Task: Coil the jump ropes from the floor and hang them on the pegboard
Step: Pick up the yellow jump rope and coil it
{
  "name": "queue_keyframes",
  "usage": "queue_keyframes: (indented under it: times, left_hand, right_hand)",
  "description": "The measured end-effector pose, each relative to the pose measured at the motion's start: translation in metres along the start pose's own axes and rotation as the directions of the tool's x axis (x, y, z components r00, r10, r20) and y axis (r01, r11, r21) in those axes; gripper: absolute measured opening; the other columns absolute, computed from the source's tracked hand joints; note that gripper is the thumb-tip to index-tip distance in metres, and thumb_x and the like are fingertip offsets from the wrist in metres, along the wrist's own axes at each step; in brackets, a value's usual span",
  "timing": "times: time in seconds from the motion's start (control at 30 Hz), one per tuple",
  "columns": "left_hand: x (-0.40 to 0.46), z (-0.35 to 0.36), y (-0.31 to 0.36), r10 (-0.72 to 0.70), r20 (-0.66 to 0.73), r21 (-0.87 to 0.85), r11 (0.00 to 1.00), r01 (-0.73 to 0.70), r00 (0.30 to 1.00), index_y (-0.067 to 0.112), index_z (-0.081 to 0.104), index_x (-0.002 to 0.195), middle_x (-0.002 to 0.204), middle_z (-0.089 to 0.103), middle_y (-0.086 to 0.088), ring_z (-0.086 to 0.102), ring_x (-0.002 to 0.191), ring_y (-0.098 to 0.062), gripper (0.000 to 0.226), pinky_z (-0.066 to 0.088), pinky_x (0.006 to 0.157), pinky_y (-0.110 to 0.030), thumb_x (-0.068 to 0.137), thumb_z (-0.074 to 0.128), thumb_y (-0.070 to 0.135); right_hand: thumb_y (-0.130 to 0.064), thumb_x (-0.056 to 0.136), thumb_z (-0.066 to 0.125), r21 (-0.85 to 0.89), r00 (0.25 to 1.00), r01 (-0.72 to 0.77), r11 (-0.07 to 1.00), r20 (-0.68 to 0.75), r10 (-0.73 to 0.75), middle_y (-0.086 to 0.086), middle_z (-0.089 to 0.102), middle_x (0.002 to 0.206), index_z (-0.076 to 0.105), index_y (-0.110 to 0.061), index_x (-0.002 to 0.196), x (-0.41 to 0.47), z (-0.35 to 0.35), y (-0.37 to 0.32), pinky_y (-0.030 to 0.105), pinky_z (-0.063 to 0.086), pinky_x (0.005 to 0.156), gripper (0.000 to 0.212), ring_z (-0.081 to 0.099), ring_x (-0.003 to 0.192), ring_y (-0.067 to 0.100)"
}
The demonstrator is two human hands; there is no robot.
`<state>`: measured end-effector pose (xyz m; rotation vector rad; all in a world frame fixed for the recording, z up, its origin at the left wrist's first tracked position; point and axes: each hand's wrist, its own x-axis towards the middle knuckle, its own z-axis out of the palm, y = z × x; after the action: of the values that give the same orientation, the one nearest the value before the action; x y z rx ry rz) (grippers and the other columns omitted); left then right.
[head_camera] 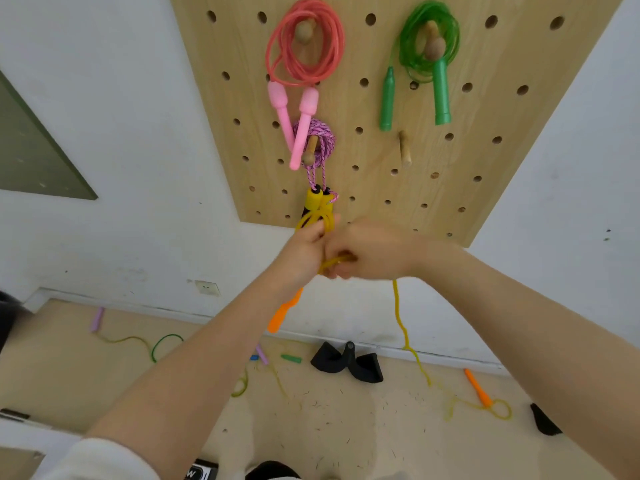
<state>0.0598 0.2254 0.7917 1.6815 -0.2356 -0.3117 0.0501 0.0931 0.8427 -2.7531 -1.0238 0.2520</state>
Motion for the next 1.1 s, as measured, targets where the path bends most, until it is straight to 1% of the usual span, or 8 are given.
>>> queue_keyframes:
  times: [0.17, 0.37, 0.47, 0.7, 0.87, 0.93, 1.03, 1.1]
  left_hand:
    - [-0.002, -0.006, 0.004, -0.102, 0.205, -0.348, 0.922, 0.170, 0.973, 0.012, 0.046, 0.076, 0.039, 0.032, 0.006, 0.021, 0.031, -0.003, 0.030, 0.013, 0.035, -0.011, 0.100, 0.029, 0.018]
    - [-0.005, -0.026, 0.011, -0.136, 0.609, -0.274, 0.889, 0.368, 0.782, 0.018, 0.052, 0.060, 0.037, 0.031, 0.011, 0.017, 0.028, -0.002, 0.028, 0.016, 0.032, -0.015, 0.084, 0.042, 0.030]
    - [-0.001, -0.038, 0.017, -0.079, 0.666, -0.351, 0.844, 0.405, 0.742, 0.019, 0.053, 0.058, 0.040, 0.031, 0.010, 0.016, 0.030, -0.007, 0.024, 0.023, 0.031, -0.014, 0.072, 0.064, 0.036]
    - [-0.003, -0.021, 0.025, -0.135, 0.335, -0.522, 0.797, 0.303, 0.932, 0.020, 0.043, 0.047, 0.040, 0.030, 0.007, 0.030, 0.032, -0.006, 0.040, 0.030, 0.034, -0.016, 0.083, 0.042, 0.039]
    - [-0.004, -0.034, 0.024, 0.021, 0.298, -0.538, 0.830, 0.149, 0.954, 0.024, 0.041, 0.047, 0.042, 0.016, 0.011, 0.013, 0.032, -0.003, 0.044, 0.018, 0.034, -0.014, 0.084, 0.060, 0.039]
    - [-0.002, -0.053, 0.020, 0.172, 0.318, -0.726, 0.677, 0.123, 0.932, 0.019, 0.051, 0.054, 0.046, 0.019, 0.009, 0.016, 0.034, -0.006, 0.034, 0.025, 0.035, -0.016, 0.076, 0.071, 0.036]
    - [0.001, -0.080, 0.016, 0.391, 0.323, -0.935, 0.274, 0.226, 0.862, -0.002, 0.057, 0.082, 0.054, 0.036, -0.005, 0.032, 0.043, -0.015, 0.032, 0.030, 0.048, -0.030, 0.093, 0.052, 0.027]
    - [0.003, -0.081, 0.010, 0.296, 0.171, -0.959, 0.271, 0.089, 0.940, -0.003, 0.060, 0.084, 0.053, 0.045, -0.005, 0.029, 0.039, -0.010, 0.026, 0.032, 0.045, -0.026, 0.089, 0.055, 0.022]
  right_hand:
    - [-0.024, 0.069, 0.081, 0.319, 0.902, -0.112, 0.941, -0.365, 0.231, -0.010, 0.048, 0.062, 0.056, -0.013, 0.079, -0.009, -0.017, 0.024, 0.013, 0.033, 0.052, 0.029, 0.043, 0.052, 0.000]
    - [-0.021, 0.083, 0.066, 0.663, 0.965, -0.035, 0.748, -0.172, 0.198, 0.000, 0.056, 0.091, 0.063, -0.020, 0.097, -0.015, -0.006, 0.033, 0.012, 0.038, 0.057, 0.014, 0.046, 0.061, 0.003]
    - [-0.014, 0.093, 0.051, 0.687, 0.982, 0.035, 0.726, -0.159, 0.103, 0.006, 0.054, 0.075, 0.064, -0.009, 0.093, -0.014, -0.003, 0.024, 0.010, 0.038, 0.054, 0.014, 0.045, 0.060, 0.005]
    - [-0.025, 0.101, 0.035, 0.402, 0.922, -0.029, 0.915, -0.342, 0.180, -0.009, 0.054, 0.053, 0.046, -0.026, 0.064, 0.005, 0.002, 0.019, 0.011, 0.036, 0.057, 0.038, 0.049, 0.050, 0.000]
    - [-0.034, 0.100, 0.032, 0.837, 0.972, -0.100, 0.538, -0.033, 0.234, 0.010, 0.064, 0.083, 0.056, -0.013, 0.087, -0.001, 0.025, 0.032, 0.021, 0.043, 0.057, 0.034, 0.049, 0.053, 0.013]
    - [-0.031, 0.101, 0.032, 0.816, 0.972, -0.197, 0.543, 0.090, 0.217, 0.005, 0.058, 0.071, 0.049, -0.013, 0.081, -0.009, 0.041, 0.042, 0.021, 0.044, 0.062, 0.032, 0.049, 0.057, 0.012]
    - [-0.027, 0.102, 0.031, 0.744, 0.909, -0.350, 0.569, 0.125, 0.397, 0.001, 0.044, 0.064, 0.044, -0.014, 0.076, -0.013, 0.064, 0.054, 0.025, 0.042, 0.063, 0.032, 0.042, 0.056, 0.011]
    - [-0.025, 0.102, 0.029, 0.409, 0.864, -0.495, 0.767, 0.140, 0.483, 0.006, 0.050, 0.075, 0.047, -0.013, 0.086, -0.007, 0.076, 0.058, 0.029, 0.040, 0.064, 0.027, 0.047, 0.066, 0.018]
